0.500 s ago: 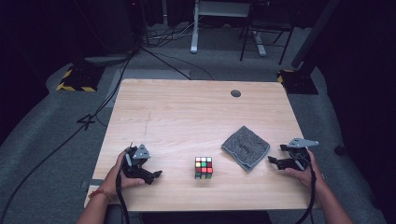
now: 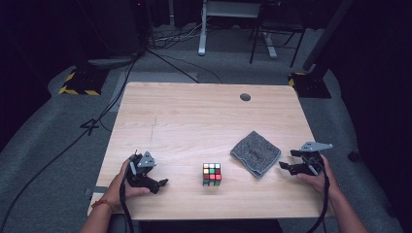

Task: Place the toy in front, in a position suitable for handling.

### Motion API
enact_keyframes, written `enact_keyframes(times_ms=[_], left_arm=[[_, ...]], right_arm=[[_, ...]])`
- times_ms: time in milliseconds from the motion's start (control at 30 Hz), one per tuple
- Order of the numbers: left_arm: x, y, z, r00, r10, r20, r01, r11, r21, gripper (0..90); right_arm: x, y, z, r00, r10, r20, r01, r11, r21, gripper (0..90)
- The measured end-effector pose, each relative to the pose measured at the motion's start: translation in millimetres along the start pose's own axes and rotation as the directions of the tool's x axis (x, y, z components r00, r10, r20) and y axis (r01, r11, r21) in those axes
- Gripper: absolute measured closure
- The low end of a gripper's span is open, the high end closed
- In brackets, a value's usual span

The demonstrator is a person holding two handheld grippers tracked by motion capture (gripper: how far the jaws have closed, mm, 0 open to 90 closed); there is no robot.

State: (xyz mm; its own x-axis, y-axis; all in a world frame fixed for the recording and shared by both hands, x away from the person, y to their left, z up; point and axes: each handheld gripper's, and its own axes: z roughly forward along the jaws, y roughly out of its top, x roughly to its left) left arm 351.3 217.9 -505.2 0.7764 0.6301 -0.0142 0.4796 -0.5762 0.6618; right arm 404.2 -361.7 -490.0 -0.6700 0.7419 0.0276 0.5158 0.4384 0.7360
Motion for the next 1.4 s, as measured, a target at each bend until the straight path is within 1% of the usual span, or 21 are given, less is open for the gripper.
enact_keyframes(times_ms=[67, 133, 167, 200, 233, 267, 300, 433, 533, 600, 767, 800, 933, 967, 1000, 1033, 1100, 1133, 1233, 1367, 1400], left_arm=[[-3.7, 0.6, 0.7, 1.0000, 0.007, 0.005, -0.007, 1.0000, -0.001, 0.5], [-5.2, 1.1, 1.0, 0.9999, 0.011, 0.008, -0.011, 0.9999, 0.002, 0.5], [-9.0, 2.0, 1.9, 0.9998, 0.016, 0.014, -0.016, 0.9999, 0.001, 0.5], [-9.0, 2.0, 1.9, 0.9998, 0.016, 0.014, -0.016, 0.9999, 0.001, 0.5], [-11.1, 2.7, 2.6, 0.9996, 0.021, 0.020, -0.021, 0.9998, 0.000, 0.4], [-12.1, 3.2, 3.1, 0.9994, 0.024, 0.024, -0.024, 0.9997, 0.001, 0.4], [-13.8, 4.3, 4.0, 0.9993, 0.028, 0.027, -0.028, 0.9996, 0.001, 0.2], [-20.1, 9.2, 8.5, 0.9975, 0.051, 0.049, -0.051, 0.9987, 0.000, 0.2], [-23.4, 12.3, 11.2, 0.9962, 0.064, 0.059, -0.064, 0.9979, 0.001, 0.1], [-28.4, 17.3, 15.8, 0.9940, 0.080, 0.074, -0.080, 0.9968, -0.001, 0.1], [-37.5, 27.8, 25.0, 0.9903, 0.102, 0.094, -0.102, 0.9947, -0.001, 0.1], [-43.4, 33.8, 30.5, 0.9863, 0.120, 0.113, -0.121, 0.9927, -0.005, 0.2], [-51.7, 43.9, 39.6, 0.9812, 0.139, 0.133, -0.139, 0.9902, -0.009, 0.1], [-55.6, 51.1, 46.0, 0.9761, 0.158, 0.149, -0.158, 0.9874, -0.011, 0.1], [-55.6, 51.1, 46.0, 0.9761, 0.158, 0.149, -0.158, 0.9874, -0.011, 0.1], [-58.4, 57.9, 52.0, 0.9711, 0.175, 0.163, -0.175, 0.9845, -0.013, 0.1], [-59.6, 61.1, 54.6, 0.9699, 0.178, 0.166, -0.179, 0.9838, -0.013, 0.1], [-60.5, 67.1, 59.4, 0.9620, 0.202, 0.184, -0.203, 0.9791, -0.011, 0.1], [-62.1, 73.3, 65.1, 0.9569, 0.216, 0.194, -0.217, 0.9760, -0.018, 0.3], [-62.4, 77.9, 68.0, 0.9562, 0.211, 0.203, -0.210, 0.9773, -0.026, 5.1], [-62.6, 79.7, 69.2, 0.9540, 0.210, 0.214, -0.207, 0.9777, -0.034, 5.1]], right_arm=[[8.9, 14.3, -6.7, 0.9994, -0.032, -0.012, 0.031, 0.998, -0.055, 22.8], [12.0, 17.8, -7.1, 0.9988, -0.045, -0.018, 0.044, 0.997, -0.065, 23.3], [22.8, 27.0, -6.0, 0.9962, -0.084, -0.023, 0.082, 0.993, -0.086, 26.4], [22.8, 27.0, -6.0, 0.9962, -0.084, -0.023, 0.082, 0.993, -0.086, 26.4], [32.4, 32.9, -3.3, 0.9928, -0.113, -0.039, 0.109, 0.989, -0.096, 28.7], [32.4, 32.9, -3.3, 0.9928, -0.113, -0.039, 0.109, 0.989, -0.096, 28.7], [40.7, 37.8, 0.4, 0.9894, -0.138, -0.044, 0.134, 0.986, -0.096, 30.8], [49.3, 41.9, 11.6, 0.9837, -0.167, -0.067, 0.162, 0.984, -0.077, 33.2], [49.6, 41.8, 18.1, 0.9837, -0.169, -0.061, 0.165, 0.985, -0.058, 34.2], [45.6, 40.4, 26.1, 0.9870, -0.144, -0.072, 0.140, 0.989, -0.052, 35.4], [42.1, 37.2, 37.2, 0.9892, -0.128, -0.071, 0.128, 0.992, -0.010, 35.5], [42.0, 35.4, 41.5, 0.9898, -0.122, -0.074, 0.124, 0.992, 0.014, 35.2], [41.7, 34.0, 43.4, 0.9904, -0.112, -0.081, 0.114, 0.993, 0.017, 35.1], [41.4, 32.5, 43.7, 0.9908, -0.105, -0.086, 0.107, 0.994, 0.019, 35.1], [41.6, 31.9, 43.6, 0.9913, -0.103, -0.083, 0.105, 0.994, 0.020, 35.1], [41.8, 31.5, 43.6, 0.9912, -0.104, -0.082, 0.106, 0.994, 0.019, 35.1], [42.6, 31.0, 43.4, 0.9908, -0.112, -0.075, 0.114, 0.993, 0.020, 35.1], [43.5, 29.6, 43.5, 0.9898, -0.124, -0.070, 0.125, 0.992, 0.010, 35.1], [42.4, 26.2, 43.1, 0.9904, -0.115, -0.077, 0.114, 0.993, -0.009, 35.1], [42.6, 25.9, 42.9, 0.9903, -0.116, -0.077, 0.116, 0.993, -0.009, 35.1], [42.6, 25.9, 42.9, 0.9903, -0.116, -0.076, 0.116, 0.993, -0.009, 35.1]])
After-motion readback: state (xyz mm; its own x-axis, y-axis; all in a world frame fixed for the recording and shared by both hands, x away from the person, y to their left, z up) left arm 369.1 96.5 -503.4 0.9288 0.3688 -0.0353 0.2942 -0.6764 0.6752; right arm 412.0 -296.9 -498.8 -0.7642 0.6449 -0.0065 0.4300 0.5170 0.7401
